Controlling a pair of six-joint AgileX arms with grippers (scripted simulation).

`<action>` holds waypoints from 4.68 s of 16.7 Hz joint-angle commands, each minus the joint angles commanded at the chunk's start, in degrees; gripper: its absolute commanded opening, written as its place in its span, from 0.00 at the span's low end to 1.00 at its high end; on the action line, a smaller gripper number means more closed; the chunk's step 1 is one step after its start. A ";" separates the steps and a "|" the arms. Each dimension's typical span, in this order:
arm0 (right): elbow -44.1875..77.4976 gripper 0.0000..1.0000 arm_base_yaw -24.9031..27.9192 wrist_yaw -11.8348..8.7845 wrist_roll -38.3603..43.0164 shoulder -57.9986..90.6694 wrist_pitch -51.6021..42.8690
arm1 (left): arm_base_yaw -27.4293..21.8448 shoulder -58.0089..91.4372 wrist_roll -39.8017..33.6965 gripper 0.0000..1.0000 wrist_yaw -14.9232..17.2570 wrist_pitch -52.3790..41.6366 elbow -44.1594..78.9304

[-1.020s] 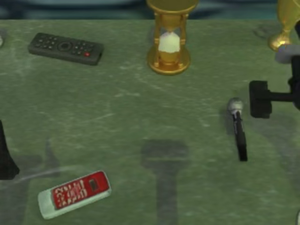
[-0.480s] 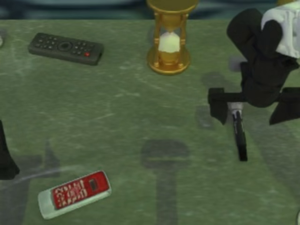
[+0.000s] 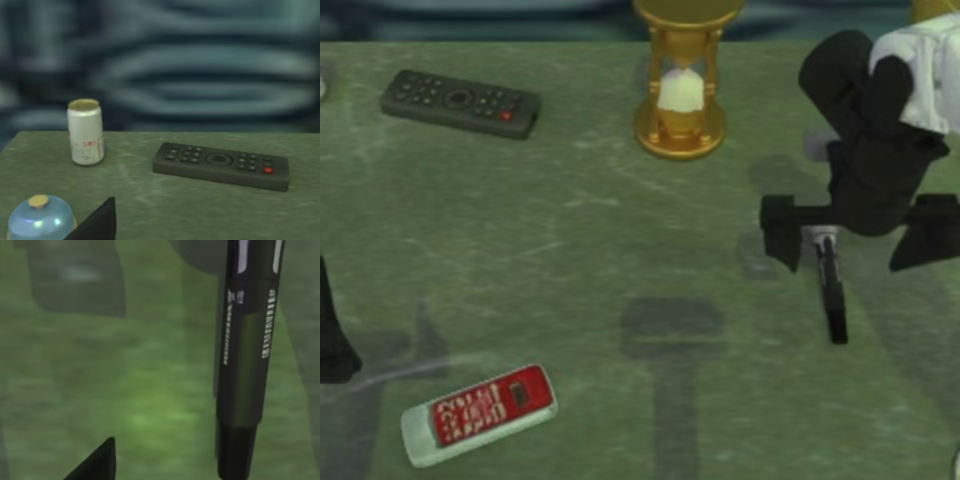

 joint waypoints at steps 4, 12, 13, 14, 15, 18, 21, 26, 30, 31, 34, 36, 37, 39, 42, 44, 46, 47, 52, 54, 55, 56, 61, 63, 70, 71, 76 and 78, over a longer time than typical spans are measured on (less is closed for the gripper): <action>-4.38 1.00 -0.24 0.02 -0.17 5.10 10.47 | 0.00 0.00 0.00 1.00 0.00 0.00 0.00; -7.93 1.00 -0.44 0.05 -0.33 9.14 17.39 | 0.00 0.00 0.00 1.00 0.00 0.00 0.00; -7.93 0.92 -0.44 0.05 -0.33 9.14 17.39 | 0.00 0.00 0.00 1.00 0.00 0.00 0.00; -7.93 0.85 -0.44 0.05 -0.33 9.14 17.39 | 0.00 0.00 0.00 1.00 0.00 0.00 0.00; -7.93 0.77 -0.44 0.05 -0.33 9.14 17.39 | 0.00 0.00 0.00 1.00 0.00 0.00 0.00; -7.93 0.55 -0.44 0.05 -0.33 9.14 17.39 | 0.00 0.00 0.00 1.00 0.00 0.00 0.00; -7.93 0.32 -0.44 0.05 -0.33 9.14 17.39 | 0.00 0.00 0.00 1.00 0.00 0.00 0.00; -7.93 0.00 -0.44 0.05 -0.33 9.14 17.39 | 0.00 0.00 0.00 1.00 0.00 0.00 0.00; -7.93 0.00 -0.44 0.05 -0.33 9.14 17.39 | 0.00 0.00 0.00 1.00 0.00 0.00 0.00; -7.93 0.00 -0.44 0.05 -0.33 9.14 17.39 | 0.00 0.00 0.00 1.00 0.00 0.00 0.00; -6.48 0.00 -0.21 0.26 -0.53 6.02 16.29 | 0.00 0.00 0.00 1.00 0.00 0.00 0.00; -6.63 0.00 -0.18 0.04 -0.75 5.84 16.99 | 0.00 0.00 0.00 1.00 0.00 0.00 0.00; -6.87 0.00 -0.14 -0.33 -1.12 5.57 18.22 | 0.00 0.00 0.00 1.00 0.00 0.00 0.00; -7.66 0.00 -0.05 -1.58 -2.29 4.79 22.46 | 0.00 0.00 0.00 1.00 0.00 0.00 0.00; -9.87 0.00 0.05 -4.51 -4.96 3.00 32.83 | 0.00 0.00 0.00 1.00 0.00 0.00 0.00; -12.26 0.00 0.02 -7.01 -7.25 1.32 41.34 | 0.00 0.00 0.00 1.00 0.00 0.00 0.00; -15.27 0.00 -0.05 -9.77 -9.82 -0.71 50.89 | 0.00 0.00 0.00 1.00 0.00 0.00 0.00; -16.88 0.00 -0.09 -11.21 -11.15 -1.75 56.07 | 0.00 0.00 0.00 1.00 0.00 0.00 0.00; -24.49 0.00 -0.23 -18.28 -17.87 -7.70 82.85 | 0.00 0.00 0.00 1.00 0.00 0.00 0.00; -26.98 0.00 -0.37 -20.66 -20.30 -10.57 91.31 | 0.00 0.00 0.00 1.00 0.00 0.00 0.00; -28.00 0.00 -0.45 -21.66 -21.36 -11.92 94.67 | 0.00 0.00 0.00 1.00 0.00 0.00 0.00; -28.86 0.00 -0.51 -22.52 -22.29 -13.13 97.42 | 0.00 0.00 0.00 1.00 0.00 0.00 0.00; -30.35 0.00 -0.61 -24.12 -24.05 -15.41 102.19 | 0.00 0.00 0.00 1.00 0.00 0.00 0.00; -30.35 0.00 -0.61 -24.12 -24.05 -15.41 102.19 | 0.00 0.00 0.00 1.00 0.00 0.00 0.00; -32.18 0.00 6.25 -17.55 -23.13 -20.08 100.93 | 0.00 0.00 0.00 1.00 0.00 0.00 0.00; -32.74 0.00 8.04 -15.88 -22.92 -21.36 100.63 | 0.00 0.00 0.00 1.00 0.00 0.00 0.00; -33.99 0.00 12.56 -11.70 -22.44 -24.70 100.01 | 0.00 0.00 0.00 1.00 0.00 0.00 0.00; -33.74 0.00 12.34 -11.93 -22.34 -24.49 100.08 | 0.00 0.00 0.00 1.00 0.00 0.00 0.00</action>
